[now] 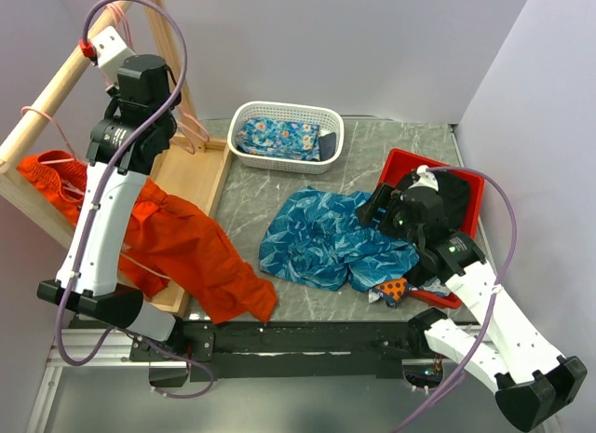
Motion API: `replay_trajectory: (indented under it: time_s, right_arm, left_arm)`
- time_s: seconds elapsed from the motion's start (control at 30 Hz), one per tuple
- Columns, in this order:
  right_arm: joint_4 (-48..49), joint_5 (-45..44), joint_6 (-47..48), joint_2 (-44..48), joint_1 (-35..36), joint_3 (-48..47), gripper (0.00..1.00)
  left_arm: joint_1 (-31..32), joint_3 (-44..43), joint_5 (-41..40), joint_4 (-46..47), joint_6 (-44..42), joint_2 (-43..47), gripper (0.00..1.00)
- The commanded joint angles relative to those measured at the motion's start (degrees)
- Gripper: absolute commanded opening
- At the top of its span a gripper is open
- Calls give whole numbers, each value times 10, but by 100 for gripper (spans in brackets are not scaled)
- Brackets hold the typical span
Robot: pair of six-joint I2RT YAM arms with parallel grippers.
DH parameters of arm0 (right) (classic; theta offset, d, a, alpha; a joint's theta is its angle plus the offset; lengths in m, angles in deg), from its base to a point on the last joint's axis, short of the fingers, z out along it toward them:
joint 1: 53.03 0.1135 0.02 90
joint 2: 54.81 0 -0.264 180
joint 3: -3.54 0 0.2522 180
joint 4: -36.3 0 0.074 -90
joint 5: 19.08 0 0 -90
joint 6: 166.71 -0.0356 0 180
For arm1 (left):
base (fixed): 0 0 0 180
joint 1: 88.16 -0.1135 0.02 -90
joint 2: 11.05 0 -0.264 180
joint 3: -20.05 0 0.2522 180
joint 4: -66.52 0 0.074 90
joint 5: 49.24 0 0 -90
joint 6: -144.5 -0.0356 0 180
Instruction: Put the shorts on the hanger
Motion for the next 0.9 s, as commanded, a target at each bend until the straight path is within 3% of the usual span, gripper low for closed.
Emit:
replay_trajectory:
  time_s: [0.0,0.13,0.5,0.87]
  right_arm:
    - [23,3,3,2,-3,3,100]
    - [26,6,3,-1,-3,4,100]
    - [29,11,5,-8,-3,3,100]
    - [27,12,5,-8,-3,2,100]
  left_arm:
    - [0,-8,9,-5,-20,13,8]
    - [2,-4,-4,-5,-11,21,1]
    - [42,28,-136,59,-31,49,1]
    - [100,99,-208,113,-39,93,1]
